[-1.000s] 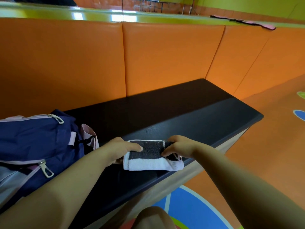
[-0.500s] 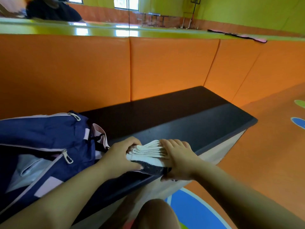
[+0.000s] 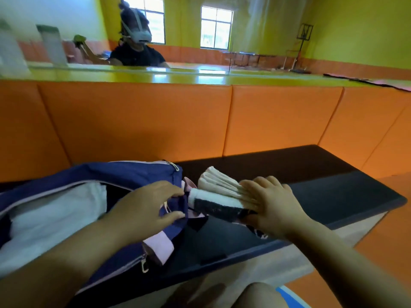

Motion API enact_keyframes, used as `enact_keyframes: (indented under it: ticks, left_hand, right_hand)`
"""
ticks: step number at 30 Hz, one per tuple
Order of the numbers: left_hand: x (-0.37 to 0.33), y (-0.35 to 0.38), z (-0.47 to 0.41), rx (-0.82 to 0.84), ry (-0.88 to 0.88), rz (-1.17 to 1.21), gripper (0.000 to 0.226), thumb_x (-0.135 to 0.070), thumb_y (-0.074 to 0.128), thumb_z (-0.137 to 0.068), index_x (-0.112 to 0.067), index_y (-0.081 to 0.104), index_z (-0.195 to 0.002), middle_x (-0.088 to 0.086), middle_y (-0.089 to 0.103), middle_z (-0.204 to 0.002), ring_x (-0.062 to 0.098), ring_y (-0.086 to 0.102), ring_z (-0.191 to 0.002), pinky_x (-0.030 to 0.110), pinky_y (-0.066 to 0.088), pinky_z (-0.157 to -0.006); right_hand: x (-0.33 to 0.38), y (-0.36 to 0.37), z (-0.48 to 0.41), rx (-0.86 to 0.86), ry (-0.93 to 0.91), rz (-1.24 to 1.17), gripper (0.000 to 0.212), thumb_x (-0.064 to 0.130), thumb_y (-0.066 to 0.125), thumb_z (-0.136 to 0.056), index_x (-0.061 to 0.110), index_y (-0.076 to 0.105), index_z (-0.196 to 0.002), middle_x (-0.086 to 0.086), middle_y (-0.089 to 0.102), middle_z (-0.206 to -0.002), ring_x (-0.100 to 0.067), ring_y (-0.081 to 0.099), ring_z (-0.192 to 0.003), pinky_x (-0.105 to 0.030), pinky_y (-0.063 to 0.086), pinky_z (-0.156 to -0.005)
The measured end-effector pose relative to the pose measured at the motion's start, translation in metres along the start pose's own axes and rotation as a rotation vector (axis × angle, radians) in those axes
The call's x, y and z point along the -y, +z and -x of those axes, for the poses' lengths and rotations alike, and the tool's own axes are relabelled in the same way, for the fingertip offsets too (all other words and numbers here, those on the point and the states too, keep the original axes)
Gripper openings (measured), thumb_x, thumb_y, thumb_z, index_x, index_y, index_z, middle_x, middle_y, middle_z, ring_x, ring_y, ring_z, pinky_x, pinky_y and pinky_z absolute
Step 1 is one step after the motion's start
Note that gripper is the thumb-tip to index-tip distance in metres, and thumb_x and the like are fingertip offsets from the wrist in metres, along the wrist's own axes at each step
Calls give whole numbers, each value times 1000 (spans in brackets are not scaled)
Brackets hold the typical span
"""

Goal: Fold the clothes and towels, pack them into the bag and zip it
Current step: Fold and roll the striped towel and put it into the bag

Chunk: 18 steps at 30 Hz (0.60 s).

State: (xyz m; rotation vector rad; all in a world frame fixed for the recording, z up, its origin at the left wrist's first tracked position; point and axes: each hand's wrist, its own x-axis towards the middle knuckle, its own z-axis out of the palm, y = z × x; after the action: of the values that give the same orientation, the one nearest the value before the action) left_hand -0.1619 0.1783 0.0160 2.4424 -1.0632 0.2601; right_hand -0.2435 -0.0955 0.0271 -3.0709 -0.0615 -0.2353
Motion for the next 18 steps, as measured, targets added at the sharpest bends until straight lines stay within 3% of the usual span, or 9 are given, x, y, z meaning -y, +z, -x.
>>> enact_keyframes:
  ticks: [3,6,9,11,13,16,18]
  left_hand:
    - [34,-29,27,-3,-58,-115,32,-54,58,-78,-36,61,-104,-24,58,-97,-1,55,-88,16,43,-73]
    - [72,-53,52,-45,-89,-270,37,-56,44,-75,-33,63,-97,-20,57,-93,5,53,-83,24,46,-69]
    - [102,-74,68,-124,-127,-384,20,-39,64,-78,-28,65,-95,-11,60,-95,19,54,-85,29,43,-66]
    - [118,-83,69,-138,-136,-480,25,-21,78,-73,-23,67,-95,-3,62,-95,25,52,-85,33,44,-64]
    - [130,-89,66,-127,-121,-563,30,-17,84,-65,-23,68,-91,2,62,-94,27,49,-83,37,45,-61]
    - [134,-102,58,-23,-124,-721,43,-30,87,-58,-39,62,-91,0,57,-109,22,39,-91,31,40,-59]
    - [140,-107,51,79,-97,-754,48,-34,74,-74,-49,50,-113,-4,37,-134,22,34,-110,31,39,-73]
  right_hand:
    - [22,-4,-13,-103,28,-111,90,79,37,-56,36,37,-135,12,48,-120,-16,39,-110,-38,37,-88]
    - [44,-2,-28,-184,-43,-123,88,75,37,-57,32,42,-134,10,51,-119,-20,40,-111,-41,38,-88]
    - [70,0,-40,-252,-150,-88,79,70,43,-61,31,48,-129,6,56,-114,-24,46,-107,-43,38,-82]
    - [87,3,-47,-298,-224,-75,73,65,45,-61,30,51,-124,4,59,-110,-26,51,-102,-45,42,-78]
    - [103,8,-53,-322,-298,-63,68,58,52,-61,29,52,-123,4,60,-109,-27,54,-101,-46,46,-77]
    - [121,16,-62,-333,-398,-68,70,41,73,-58,30,52,-124,5,60,-116,-27,53,-111,-47,46,-85]
    - [130,21,-66,-346,-449,-57,71,36,78,-57,32,52,-123,4,60,-122,-31,50,-121,-51,44,-92]
